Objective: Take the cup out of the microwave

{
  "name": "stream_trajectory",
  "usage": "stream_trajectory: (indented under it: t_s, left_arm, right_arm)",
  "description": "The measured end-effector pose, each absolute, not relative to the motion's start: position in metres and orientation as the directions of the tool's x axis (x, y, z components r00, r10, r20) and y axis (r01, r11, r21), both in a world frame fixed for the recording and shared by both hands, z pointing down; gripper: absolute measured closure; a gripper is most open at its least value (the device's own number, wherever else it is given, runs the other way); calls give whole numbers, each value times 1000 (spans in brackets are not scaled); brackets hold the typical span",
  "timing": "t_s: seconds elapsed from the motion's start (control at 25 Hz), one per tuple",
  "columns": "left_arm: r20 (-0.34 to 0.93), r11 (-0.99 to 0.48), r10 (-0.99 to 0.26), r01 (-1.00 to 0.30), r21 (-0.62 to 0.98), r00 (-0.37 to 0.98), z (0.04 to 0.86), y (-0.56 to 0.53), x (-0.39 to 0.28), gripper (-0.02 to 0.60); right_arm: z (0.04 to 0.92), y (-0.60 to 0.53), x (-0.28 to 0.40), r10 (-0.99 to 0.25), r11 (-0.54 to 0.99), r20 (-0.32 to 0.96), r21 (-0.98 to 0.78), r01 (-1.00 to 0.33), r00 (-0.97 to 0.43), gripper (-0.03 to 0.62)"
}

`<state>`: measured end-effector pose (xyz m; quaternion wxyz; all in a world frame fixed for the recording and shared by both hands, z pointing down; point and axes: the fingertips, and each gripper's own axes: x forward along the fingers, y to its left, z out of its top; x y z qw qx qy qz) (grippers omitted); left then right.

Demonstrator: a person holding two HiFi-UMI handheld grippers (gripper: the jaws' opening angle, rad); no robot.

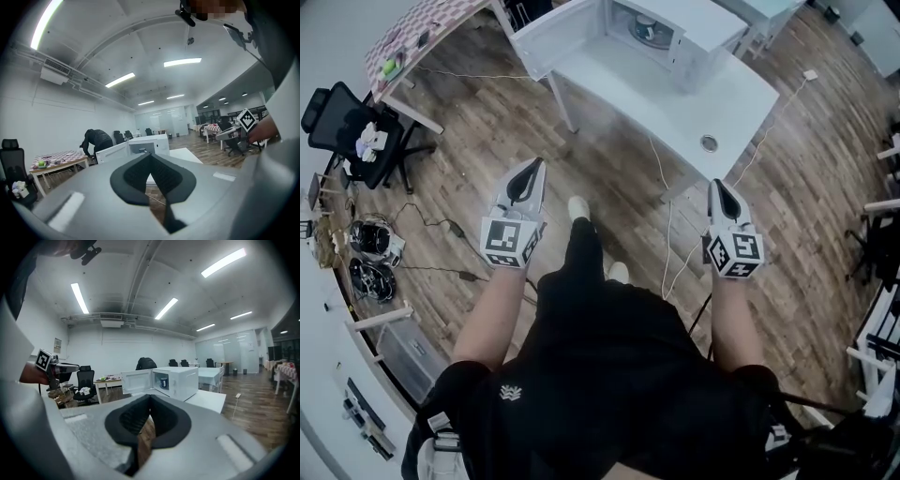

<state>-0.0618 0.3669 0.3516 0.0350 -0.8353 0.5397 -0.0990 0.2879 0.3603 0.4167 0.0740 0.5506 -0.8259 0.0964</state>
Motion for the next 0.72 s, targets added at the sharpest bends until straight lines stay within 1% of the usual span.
stream_trajectory:
  t_s: [0.16,0.36,0.72]
  left_arm:
    - [113,-430,-902,-889,-161,416,352,334,-67,580]
    - [87,-444,-896,-883,-155,435,350,281,-78,579]
    - [70,-497,-867,-854,-151,493,343,152,-104,578]
  right_arm:
    - [421,336,286,-908,334,238,-87,-939,-345,592]
    - [414,294,272,-913,328,232,-72,-942,-335,592]
    - [405,180,232,-929,287,227,-56,-956,-293,592]
